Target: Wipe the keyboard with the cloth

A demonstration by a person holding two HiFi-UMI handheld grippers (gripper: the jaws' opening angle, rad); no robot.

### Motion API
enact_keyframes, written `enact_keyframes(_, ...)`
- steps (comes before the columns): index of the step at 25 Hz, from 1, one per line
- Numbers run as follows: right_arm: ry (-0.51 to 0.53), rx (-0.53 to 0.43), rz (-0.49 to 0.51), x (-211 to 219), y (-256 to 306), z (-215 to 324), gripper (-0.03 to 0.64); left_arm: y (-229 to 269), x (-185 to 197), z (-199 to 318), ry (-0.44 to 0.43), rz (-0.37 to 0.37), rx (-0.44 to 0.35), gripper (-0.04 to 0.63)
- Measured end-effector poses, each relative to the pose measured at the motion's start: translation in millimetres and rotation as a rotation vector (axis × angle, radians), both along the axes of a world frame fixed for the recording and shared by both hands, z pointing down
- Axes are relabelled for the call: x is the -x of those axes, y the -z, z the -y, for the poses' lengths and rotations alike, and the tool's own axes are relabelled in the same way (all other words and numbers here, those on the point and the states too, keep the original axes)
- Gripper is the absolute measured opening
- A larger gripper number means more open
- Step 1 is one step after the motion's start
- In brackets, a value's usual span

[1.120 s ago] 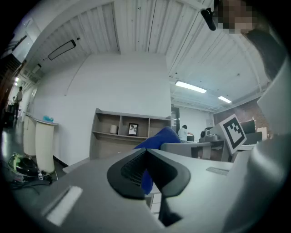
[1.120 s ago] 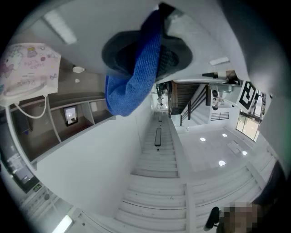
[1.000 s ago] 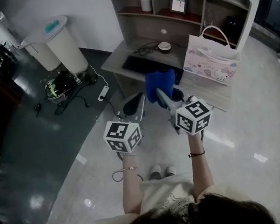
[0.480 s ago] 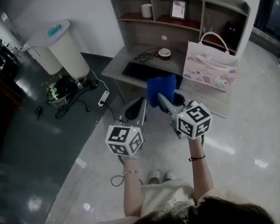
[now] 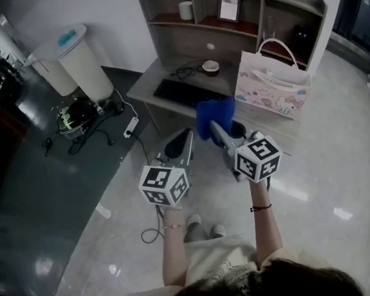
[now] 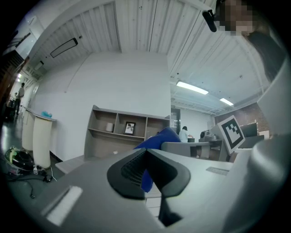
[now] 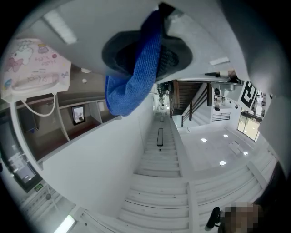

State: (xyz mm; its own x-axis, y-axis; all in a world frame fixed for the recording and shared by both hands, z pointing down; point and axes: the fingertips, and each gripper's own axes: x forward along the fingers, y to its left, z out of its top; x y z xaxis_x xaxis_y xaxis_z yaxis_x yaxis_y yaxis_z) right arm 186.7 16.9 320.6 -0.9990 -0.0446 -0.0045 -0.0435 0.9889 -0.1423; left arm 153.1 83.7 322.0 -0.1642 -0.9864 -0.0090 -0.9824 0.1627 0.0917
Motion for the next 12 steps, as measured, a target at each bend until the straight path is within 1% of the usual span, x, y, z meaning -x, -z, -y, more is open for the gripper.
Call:
enact_keyframes(6,-0.023,0.014,-0.010,4,-6,22,0.060,-3,2,21,-0.025,0.001,0.014,0.005)
enact_keyframes(12,-0.045,0.026,-0.021,23,-13,40,0.058,-7,27,37,-0.033,-0.011,0.015,0.005)
